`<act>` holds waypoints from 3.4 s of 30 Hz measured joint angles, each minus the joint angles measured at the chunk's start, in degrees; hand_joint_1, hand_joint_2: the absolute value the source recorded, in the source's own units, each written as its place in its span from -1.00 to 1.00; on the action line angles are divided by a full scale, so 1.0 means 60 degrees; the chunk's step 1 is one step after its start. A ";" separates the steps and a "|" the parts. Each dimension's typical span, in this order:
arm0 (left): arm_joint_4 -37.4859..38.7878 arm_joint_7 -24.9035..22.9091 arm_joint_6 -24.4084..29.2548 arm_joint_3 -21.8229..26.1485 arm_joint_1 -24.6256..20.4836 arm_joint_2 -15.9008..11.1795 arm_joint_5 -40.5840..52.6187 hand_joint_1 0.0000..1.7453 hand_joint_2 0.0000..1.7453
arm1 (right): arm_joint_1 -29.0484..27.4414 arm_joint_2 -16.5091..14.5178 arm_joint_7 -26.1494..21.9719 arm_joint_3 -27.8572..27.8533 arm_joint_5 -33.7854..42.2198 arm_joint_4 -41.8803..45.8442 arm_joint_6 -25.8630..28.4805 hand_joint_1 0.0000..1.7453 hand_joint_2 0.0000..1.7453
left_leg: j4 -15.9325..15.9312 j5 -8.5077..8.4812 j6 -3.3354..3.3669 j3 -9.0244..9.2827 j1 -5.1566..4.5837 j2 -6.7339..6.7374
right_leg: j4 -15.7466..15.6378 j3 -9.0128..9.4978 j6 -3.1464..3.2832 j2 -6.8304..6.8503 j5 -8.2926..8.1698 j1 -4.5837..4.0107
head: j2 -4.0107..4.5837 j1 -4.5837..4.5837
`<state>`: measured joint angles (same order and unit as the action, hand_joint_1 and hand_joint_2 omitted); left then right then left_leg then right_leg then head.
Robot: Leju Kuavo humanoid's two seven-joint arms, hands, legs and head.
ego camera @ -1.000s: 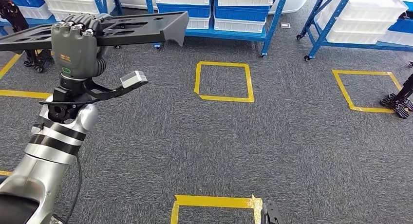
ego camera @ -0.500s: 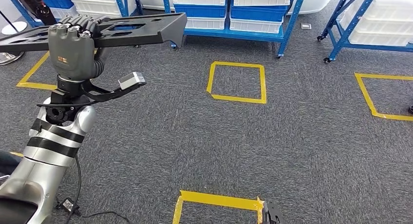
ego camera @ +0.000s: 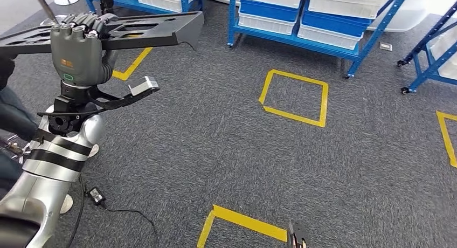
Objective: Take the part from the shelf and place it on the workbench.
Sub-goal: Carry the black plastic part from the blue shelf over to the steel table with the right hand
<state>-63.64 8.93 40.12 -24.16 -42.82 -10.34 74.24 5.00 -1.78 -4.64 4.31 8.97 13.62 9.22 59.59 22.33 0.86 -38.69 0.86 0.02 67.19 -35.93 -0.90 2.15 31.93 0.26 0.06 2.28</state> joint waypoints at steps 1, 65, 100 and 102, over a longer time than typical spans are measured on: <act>0.0003 0.0004 -0.0001 -0.0005 0.0001 0.0026 0.0026 1.00 1.00 | -0.0017 -0.0001 0.0002 0.0001 -0.0003 0.0000 0.0006 -1.00 -1.00 | 0.0000 -0.0017 0.0030 -0.0021 0.0005 -0.0145 | 0.0684 -0.0342 0.0021 -0.0182 0.0234 0.0005 | 0.0000 -0.0014; 0.0108 0.0399 -0.0002 0.0005 -0.0445 0.0750 -0.0025 1.00 1.00 | -0.0478 0.0040 -0.0292 -0.0187 0.0324 -0.0022 0.0183 -1.00 -1.00 | -0.0004 0.0012 0.0143 0.0078 -0.0044 -0.0521 | 0.1362 -0.0905 -0.0062 -0.0313 0.0194 0.0026 | 0.0001 -0.0095; 0.0251 0.0739 -0.0002 0.0174 -0.0471 0.1405 0.0079 1.00 1.00 | -0.0771 0.0159 -0.0726 -0.0742 0.0514 -0.0077 0.0312 -1.00 -1.00 | 0.0035 -0.0050 0.0023 0.0041 0.0006 -0.1130 | -0.0636 0.0018 -0.0340 -0.0833 -0.0698 0.0165 | 0.0001 -0.0074; 0.0252 0.0777 -0.0002 0.0195 -0.0481 0.1447 0.0102 1.00 1.00 | -0.0774 0.0156 -0.0731 -0.0770 0.0495 -0.0082 0.0308 -1.00 -1.00 | 0.0020 -0.0111 -0.0087 -0.0021 -0.0002 -0.1341 | -0.1260 0.0347 -0.0288 -0.1071 -0.0885 0.0169 | 0.0001 -0.0064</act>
<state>-62.13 13.59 40.11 -22.99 -45.71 -1.66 74.85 0.35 -0.84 -9.03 -0.31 11.94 13.13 11.07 59.71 21.66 0.34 -38.81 0.84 -8.02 59.63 -33.85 -2.63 -4.27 26.62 1.27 0.07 1.90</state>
